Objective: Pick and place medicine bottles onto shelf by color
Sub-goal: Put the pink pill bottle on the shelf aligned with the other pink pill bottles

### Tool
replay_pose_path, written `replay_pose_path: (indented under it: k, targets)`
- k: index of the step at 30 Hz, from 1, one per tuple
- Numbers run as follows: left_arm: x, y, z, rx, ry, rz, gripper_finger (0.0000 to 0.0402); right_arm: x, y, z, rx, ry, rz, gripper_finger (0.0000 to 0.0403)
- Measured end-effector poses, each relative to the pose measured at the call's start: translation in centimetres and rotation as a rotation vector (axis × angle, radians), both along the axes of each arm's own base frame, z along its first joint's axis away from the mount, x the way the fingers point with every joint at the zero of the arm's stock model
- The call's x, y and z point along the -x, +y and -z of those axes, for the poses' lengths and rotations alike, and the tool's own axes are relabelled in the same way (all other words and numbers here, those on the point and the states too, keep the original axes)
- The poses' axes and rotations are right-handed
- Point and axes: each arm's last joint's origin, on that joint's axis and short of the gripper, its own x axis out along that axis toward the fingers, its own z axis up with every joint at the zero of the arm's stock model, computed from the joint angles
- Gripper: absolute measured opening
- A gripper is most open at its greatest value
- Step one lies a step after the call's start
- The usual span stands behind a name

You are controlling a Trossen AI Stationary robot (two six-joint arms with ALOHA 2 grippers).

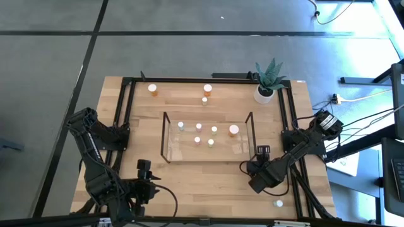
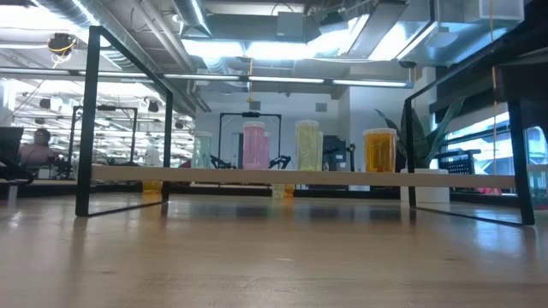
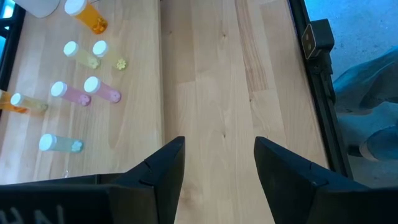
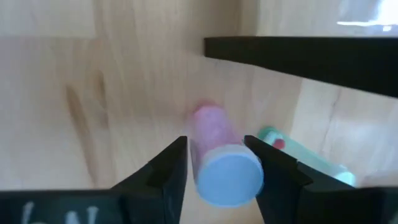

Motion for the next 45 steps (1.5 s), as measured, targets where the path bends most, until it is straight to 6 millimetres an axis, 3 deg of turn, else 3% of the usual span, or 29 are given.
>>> replay_pose_path:
  k: [26, 35, 45]
  targets:
    - [0.0, 0.0, 0.0, 0.0, 0.0, 0.0, 0.0185, -0.4, 0.6, 0.1, -0.098, -0.047, 0.116, 0.015]
    - [0.0, 0.0, 0.0, 0.0, 0.0, 0.0, 0.0186, -0.4, 0.6, 0.1, -0.097, -0.045, 0.112, 0.0104]
    - [0.0, 0.0, 0.0, 0.0, 0.0, 0.0, 0.0185, -0.9, 1.4, -0.8, -0.142, -0.076, 0.163, 0.0114]
